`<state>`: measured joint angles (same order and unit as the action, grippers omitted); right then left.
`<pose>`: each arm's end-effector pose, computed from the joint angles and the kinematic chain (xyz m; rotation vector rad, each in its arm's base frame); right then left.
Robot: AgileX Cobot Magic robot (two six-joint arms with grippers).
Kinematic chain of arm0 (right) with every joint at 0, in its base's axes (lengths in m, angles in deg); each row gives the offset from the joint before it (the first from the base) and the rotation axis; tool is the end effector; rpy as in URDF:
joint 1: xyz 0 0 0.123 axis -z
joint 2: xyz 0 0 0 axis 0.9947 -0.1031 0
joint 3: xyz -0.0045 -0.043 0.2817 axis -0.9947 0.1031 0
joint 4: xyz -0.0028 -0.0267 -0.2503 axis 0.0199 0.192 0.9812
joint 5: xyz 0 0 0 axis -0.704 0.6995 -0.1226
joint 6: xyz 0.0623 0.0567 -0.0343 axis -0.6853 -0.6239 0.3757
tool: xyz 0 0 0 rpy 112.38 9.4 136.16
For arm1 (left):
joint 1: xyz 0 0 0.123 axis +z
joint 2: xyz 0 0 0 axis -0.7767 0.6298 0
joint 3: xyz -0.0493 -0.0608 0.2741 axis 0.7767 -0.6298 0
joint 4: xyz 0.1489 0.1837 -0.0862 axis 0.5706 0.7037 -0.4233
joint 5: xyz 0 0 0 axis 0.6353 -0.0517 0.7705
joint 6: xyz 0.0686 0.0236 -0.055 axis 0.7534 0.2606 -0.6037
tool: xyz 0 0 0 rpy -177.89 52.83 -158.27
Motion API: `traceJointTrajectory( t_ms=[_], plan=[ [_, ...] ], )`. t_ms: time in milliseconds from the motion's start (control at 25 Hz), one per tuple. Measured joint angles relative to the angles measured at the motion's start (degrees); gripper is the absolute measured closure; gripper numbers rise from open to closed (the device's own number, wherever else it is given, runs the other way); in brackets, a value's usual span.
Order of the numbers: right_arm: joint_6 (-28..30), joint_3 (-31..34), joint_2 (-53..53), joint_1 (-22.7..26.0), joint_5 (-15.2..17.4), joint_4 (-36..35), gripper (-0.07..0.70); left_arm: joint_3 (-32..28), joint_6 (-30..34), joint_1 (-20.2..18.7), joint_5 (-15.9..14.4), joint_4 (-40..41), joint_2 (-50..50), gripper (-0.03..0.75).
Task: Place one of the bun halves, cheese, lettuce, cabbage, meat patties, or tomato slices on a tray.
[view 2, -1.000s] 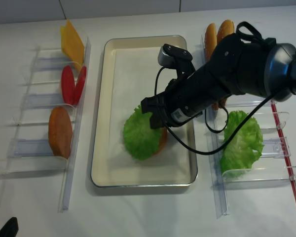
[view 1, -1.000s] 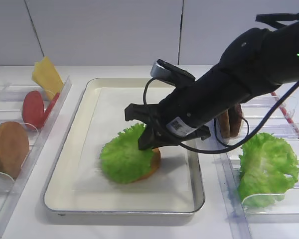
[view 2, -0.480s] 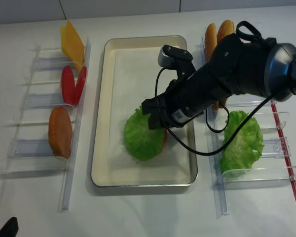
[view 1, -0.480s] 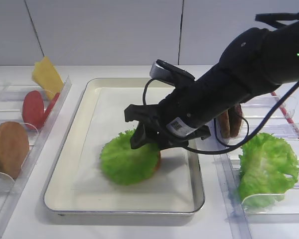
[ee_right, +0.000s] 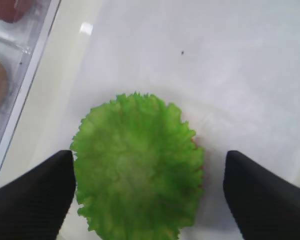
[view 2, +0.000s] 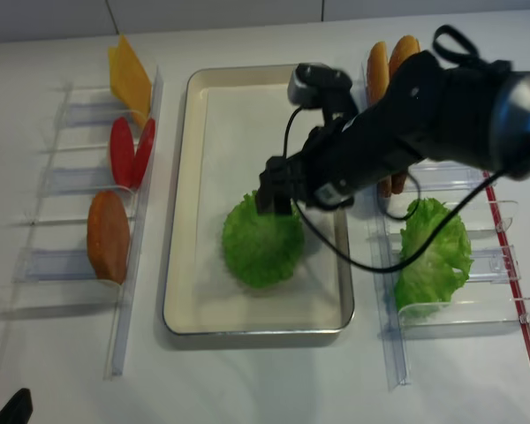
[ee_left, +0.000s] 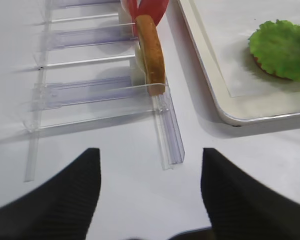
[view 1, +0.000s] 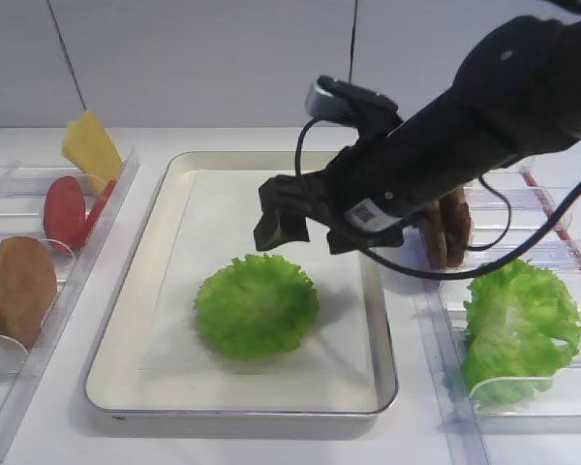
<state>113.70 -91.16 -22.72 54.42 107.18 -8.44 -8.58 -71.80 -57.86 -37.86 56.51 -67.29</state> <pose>0.2788 0.1987 0.2141 -0.4454 2.5770 0.8052 -0.0113 -0.0012 0.2631 0.1664 2.1565 -0.0892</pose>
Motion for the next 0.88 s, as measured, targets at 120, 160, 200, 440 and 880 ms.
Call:
traceJointTrajectory(
  t_ms=[120,160,200,440,880],
  plan=[
    [-1.5,0.0,4.4,0.6,-0.5,6.9,0.028,0.0,0.0,0.0,0.0,0.0,0.0,0.304],
    [-3.0,0.0,5.6,0.6,-0.2,10.5,0.029,0.0,0.0,0.0,0.0,0.0,0.0,0.304],
    [-4.6,0.0,7.2,0.6,0.2,14.2,0.028,0.0,0.0,0.0,0.0,0.0,0.0,0.304],
    [-16.5,0.0,17.1,0.6,2.3,36.2,0.043,0.0,0.0,0.0,0.0,0.0,0.0,0.304],
    [-31.4,8.4,28.9,0.6,6.2,57.5,0.060,0.0,0.0,0.0,0.0,0.0,0.0,0.304]
  ],
)
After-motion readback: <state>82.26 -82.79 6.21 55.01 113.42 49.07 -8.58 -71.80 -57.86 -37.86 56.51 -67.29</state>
